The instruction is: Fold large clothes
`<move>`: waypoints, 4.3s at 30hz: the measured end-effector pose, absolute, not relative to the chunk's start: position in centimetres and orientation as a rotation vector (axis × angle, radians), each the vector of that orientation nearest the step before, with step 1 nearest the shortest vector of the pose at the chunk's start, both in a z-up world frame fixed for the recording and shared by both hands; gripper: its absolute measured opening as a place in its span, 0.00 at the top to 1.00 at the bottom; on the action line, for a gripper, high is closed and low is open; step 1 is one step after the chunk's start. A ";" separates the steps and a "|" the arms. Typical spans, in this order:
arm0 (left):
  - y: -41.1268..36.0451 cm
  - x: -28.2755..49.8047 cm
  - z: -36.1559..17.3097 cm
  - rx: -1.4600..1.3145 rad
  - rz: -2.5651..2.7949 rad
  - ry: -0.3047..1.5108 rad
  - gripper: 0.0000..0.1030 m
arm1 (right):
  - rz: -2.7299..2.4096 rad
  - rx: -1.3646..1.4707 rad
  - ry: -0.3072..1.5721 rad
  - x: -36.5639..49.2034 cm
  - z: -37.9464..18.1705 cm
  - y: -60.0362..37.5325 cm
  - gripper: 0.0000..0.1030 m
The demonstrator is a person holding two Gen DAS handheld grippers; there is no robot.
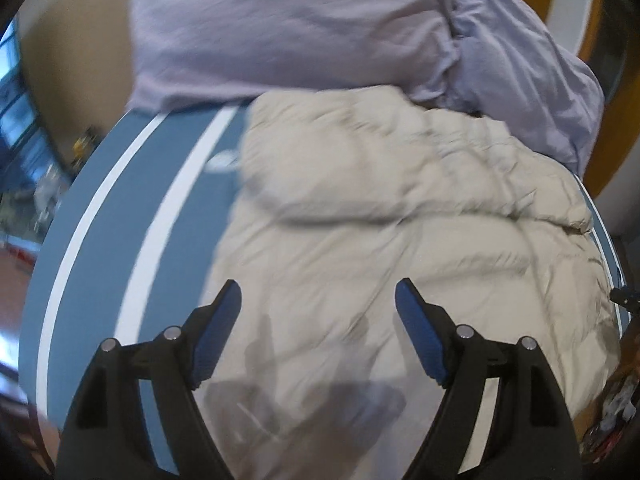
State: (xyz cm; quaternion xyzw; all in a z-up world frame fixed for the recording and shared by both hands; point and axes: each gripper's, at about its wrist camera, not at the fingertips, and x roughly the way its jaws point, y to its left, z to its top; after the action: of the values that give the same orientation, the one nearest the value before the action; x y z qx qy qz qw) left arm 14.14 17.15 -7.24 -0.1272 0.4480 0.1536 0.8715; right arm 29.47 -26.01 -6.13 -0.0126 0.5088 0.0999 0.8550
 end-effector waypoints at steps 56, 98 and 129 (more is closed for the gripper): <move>17.6 5.7 -5.3 -0.502 0.339 0.796 0.87 | 0.376 0.188 0.935 25.5 -3.0 -29.8 0.89; 26.9 33.8 -0.7 -0.465 0.359 0.786 0.85 | 0.152 0.166 0.884 52.7 0.3 -20.7 0.89; 28.4 39.9 -3.1 -0.412 0.436 0.824 0.30 | 0.140 0.335 0.901 55.9 0.4 -21.9 0.40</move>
State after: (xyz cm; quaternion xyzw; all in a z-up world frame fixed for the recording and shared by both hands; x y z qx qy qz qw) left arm 39.89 28.37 -3.06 -0.1970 0.3943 0.2086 0.8730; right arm 55.95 -21.95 0.38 0.1612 0.4329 0.0674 0.8844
